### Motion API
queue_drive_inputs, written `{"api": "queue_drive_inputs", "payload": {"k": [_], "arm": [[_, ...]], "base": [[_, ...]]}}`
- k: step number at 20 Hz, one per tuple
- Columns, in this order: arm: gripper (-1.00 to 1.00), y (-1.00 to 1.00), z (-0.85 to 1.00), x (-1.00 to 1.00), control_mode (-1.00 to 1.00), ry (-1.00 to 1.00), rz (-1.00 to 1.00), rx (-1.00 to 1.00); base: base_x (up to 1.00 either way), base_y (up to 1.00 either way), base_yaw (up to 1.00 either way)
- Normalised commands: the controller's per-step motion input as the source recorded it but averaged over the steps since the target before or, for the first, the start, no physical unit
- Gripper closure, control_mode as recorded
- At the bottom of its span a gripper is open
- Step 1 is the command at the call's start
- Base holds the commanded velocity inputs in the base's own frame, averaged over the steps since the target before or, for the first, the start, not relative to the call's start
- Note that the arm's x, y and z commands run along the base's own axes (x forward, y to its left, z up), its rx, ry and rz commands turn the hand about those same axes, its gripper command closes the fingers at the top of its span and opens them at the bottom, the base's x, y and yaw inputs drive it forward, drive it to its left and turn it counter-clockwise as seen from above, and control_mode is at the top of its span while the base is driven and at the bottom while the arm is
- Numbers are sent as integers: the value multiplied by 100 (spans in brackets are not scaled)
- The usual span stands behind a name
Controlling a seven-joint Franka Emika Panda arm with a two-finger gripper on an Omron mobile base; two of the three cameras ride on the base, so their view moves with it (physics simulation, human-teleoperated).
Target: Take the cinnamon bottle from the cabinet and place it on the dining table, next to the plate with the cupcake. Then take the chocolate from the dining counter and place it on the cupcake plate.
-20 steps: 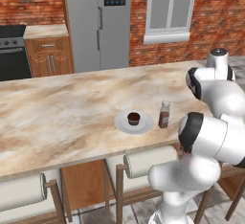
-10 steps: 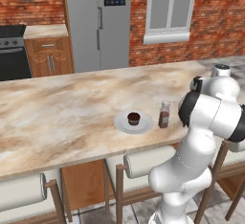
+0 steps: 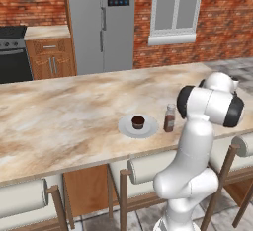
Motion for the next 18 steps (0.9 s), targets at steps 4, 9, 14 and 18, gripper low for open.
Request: {"api": "queue_drive_inputs", "payload": {"k": [4, 9, 14, 18], "arm": [[-100, 0, -24, 23, -100, 10, 0, 0], [-100, 0, -41, 35, -100, 8, 0, 0], [-100, -3, -36, 20, -100, 1, 0, 0], [-100, -3, -37, 3, -100, 0, 0, 0]], "base": [[0, 0, 0], [0, 0, 0], [0, 0, 0], [0, 0, 0]]}}
